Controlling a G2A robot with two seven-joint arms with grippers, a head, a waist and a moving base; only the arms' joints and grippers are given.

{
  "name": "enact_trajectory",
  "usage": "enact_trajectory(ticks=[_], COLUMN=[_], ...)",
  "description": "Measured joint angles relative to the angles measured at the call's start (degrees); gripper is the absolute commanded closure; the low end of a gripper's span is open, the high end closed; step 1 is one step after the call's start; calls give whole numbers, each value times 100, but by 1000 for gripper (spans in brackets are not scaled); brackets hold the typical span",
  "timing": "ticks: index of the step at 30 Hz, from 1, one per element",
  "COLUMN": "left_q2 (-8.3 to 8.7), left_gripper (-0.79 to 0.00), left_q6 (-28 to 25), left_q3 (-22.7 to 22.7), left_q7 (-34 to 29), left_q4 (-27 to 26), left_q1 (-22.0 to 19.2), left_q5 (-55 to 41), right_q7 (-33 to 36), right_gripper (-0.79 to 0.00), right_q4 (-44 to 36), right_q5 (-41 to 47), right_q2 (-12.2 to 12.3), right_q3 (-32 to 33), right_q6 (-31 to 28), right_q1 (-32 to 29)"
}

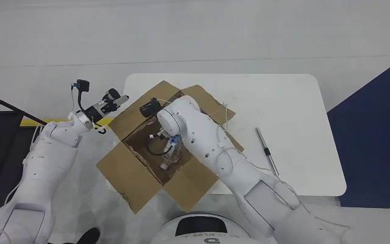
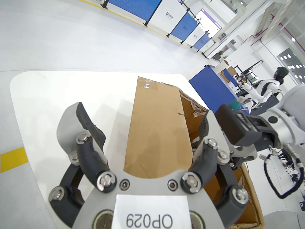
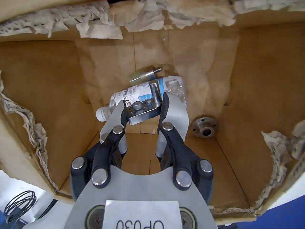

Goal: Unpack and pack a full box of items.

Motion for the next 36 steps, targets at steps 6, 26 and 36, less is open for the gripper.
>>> enact_trajectory(ticks=[6, 26, 36], left_q2=[0, 0, 0], left_gripper=[-785, -785, -785], left_q6=[0, 0, 0], left_q3=[0, 0, 0], left_q7=[0, 0, 0], left_q4=[0, 0, 0], left_q1=[0, 0, 0], left_q5=[0, 0, 0], right_q7=[-345, 299, 813], right_gripper=[-668, -785, -723], right_q4=[-14, -5993, -5037], right_q5=[-12, -2179, -2953], right_q2=[-26, 851, 982], right_q3=[92, 2880, 4131], right_q6=[495, 814, 1111], right_q1=[111, -3802, -4133])
